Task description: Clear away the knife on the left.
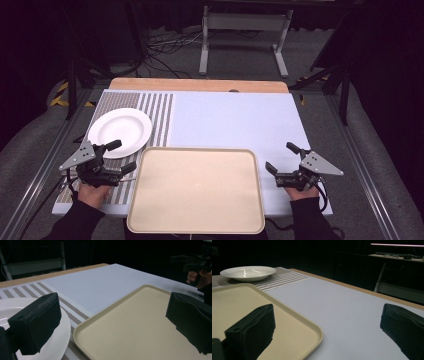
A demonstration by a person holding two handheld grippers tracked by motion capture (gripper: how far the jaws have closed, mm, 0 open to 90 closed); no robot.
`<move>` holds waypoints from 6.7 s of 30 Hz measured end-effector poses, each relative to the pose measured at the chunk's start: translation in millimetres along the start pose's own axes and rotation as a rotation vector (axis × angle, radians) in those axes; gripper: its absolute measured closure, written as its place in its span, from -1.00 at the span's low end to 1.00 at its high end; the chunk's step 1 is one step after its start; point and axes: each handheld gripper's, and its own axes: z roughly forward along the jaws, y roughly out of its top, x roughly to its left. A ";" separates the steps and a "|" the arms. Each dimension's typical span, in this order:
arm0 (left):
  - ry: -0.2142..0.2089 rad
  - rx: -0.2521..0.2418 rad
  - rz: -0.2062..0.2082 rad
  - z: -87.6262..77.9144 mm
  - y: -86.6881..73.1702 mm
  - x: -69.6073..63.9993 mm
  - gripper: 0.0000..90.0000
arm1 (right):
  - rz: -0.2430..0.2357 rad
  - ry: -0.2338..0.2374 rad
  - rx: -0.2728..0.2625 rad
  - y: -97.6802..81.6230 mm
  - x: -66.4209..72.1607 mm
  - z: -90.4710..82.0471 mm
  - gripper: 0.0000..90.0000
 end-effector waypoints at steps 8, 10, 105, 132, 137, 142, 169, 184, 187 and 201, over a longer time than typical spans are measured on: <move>0.017 0.012 0.045 -10.5 10.5 1.9 -0.91 | -0.003 0.002 -0.005 0.3 0.2 0.0 -0.99; 0.020 0.026 0.060 -12.0 12.7 3.1 -0.90 | -0.003 0.002 -0.004 0.2 0.2 0.2 -0.99; -0.107 1.160 0.353 -16.6 12.4 67.9 -0.53 | 0.014 0.009 0.049 -7.0 0.8 -1.3 -0.99; -0.277 1.452 0.626 15.0 10.6 66.3 0.72 | 0.028 -0.019 0.043 -12.0 2.1 -24.6 -0.99; -0.290 1.450 0.672 15.3 8.6 61.8 0.77 | 0.030 -0.012 0.041 -11.6 2.4 -23.4 -0.99; -0.289 1.464 0.688 16.1 8.8 60.5 0.77 | 0.032 -0.008 0.033 -11.1 2.5 -23.5 -0.99; -0.276 1.474 0.712 16.3 15.8 56.6 0.78 | 0.035 -0.004 0.032 -11.3 0.9 -22.6 -0.99; -0.203 1.418 0.702 11.4 67.1 34.4 0.78 | 0.036 0.004 0.026 -10.3 0.5 -22.8 -0.99; -0.195 1.417 0.665 14.8 71.9 31.3 0.78 | 0.038 0.002 0.024 -10.2 0.5 -23.1 -0.99; -0.156 1.363 0.607 30.4 94.7 5.7 0.78 | 0.040 0.004 0.029 -9.9 0.7 -22.4 -0.99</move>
